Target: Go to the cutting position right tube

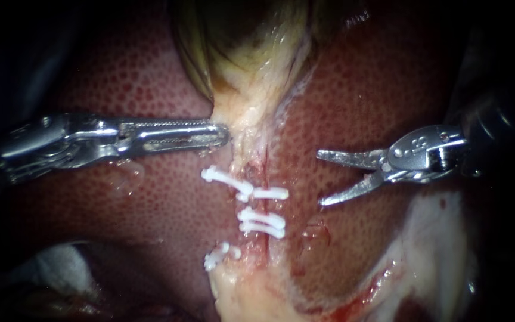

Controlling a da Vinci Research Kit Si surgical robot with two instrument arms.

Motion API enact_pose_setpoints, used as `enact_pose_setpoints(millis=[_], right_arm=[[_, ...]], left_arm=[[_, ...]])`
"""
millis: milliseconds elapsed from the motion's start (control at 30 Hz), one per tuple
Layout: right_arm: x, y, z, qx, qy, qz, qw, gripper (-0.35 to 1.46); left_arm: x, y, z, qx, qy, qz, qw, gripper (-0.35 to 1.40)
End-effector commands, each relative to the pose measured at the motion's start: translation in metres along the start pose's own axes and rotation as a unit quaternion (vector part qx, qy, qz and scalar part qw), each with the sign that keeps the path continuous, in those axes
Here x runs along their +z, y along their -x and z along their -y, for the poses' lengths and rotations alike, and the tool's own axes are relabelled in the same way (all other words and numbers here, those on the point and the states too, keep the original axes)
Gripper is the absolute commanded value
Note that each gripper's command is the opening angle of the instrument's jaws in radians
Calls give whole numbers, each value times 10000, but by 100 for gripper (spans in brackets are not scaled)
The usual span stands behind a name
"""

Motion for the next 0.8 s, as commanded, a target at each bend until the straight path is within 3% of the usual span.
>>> enact_pose_setpoints(millis=[33,467,800], right_arm=[[0,0,0,0,0,0,10000,143],[2,-1,1,-1,4,0,10000,143],[2,-1,2,-2,5,0,10000,143]], left_arm=[[0,0,0,3,1,2,10000,-35],[-12,-2,0,-3,-7,-13,10000,-35],[-70,-43,0,-121,-158,-276,9994,-35]])
